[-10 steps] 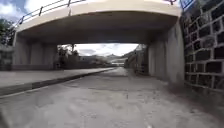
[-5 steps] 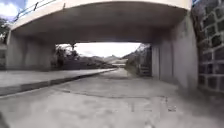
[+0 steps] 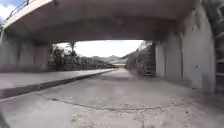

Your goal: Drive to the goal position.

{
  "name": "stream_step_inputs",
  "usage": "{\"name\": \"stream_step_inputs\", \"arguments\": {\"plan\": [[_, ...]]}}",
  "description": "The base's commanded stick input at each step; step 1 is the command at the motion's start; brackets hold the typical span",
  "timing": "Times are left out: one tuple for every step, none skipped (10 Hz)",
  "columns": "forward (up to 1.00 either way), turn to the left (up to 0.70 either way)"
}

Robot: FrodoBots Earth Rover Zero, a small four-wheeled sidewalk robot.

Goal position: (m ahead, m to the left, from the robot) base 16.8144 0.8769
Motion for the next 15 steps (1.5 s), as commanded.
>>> {"name": "stream_step_inputs", "arguments": {"plan": [[1.00,-0.18],[1.00,-0.08],[1.00,0.00],[1.00,0.00],[1.00,0.00],[1.00,0.00],[1.00,0.00],[1.00,0.00],[1.00,0.00],[1.00,0.00],[1.00,0.00],[1.00,0.00],[1.00,0.00],[1.00,0.00],[1.00,0.00]]}}
